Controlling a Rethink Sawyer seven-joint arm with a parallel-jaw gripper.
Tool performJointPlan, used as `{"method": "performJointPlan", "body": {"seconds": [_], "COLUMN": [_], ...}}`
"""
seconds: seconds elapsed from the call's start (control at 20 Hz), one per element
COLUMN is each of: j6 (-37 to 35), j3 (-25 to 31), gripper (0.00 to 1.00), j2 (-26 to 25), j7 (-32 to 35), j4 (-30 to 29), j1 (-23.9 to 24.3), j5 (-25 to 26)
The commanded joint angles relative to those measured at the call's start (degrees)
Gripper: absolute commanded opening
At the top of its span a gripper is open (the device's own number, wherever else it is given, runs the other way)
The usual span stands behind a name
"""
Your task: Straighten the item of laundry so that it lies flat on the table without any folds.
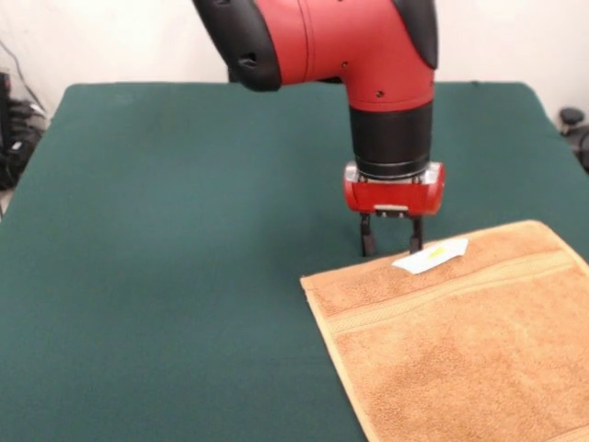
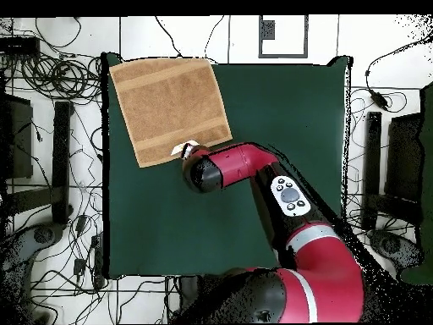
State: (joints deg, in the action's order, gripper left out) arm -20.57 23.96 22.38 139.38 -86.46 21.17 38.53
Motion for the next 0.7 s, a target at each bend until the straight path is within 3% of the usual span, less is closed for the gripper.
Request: {"method": "performJointPlan", "body": {"seconds": [0.05, 0.35, 0.7], "j6": [0.5, -3.3, 1.0], "j3": [-11.1, -11.5, -11.5], "gripper": [1.00, 1.00, 1.00], "j2": [-19.9, -20.0, -20.1], "j7": [-2.3, -2.0, -0.7], "j4": [3.7, 2.5, 1.1], "j1": [-0.4, 0.2, 1.3], "j5": [9.2, 5.5, 4.0]}}
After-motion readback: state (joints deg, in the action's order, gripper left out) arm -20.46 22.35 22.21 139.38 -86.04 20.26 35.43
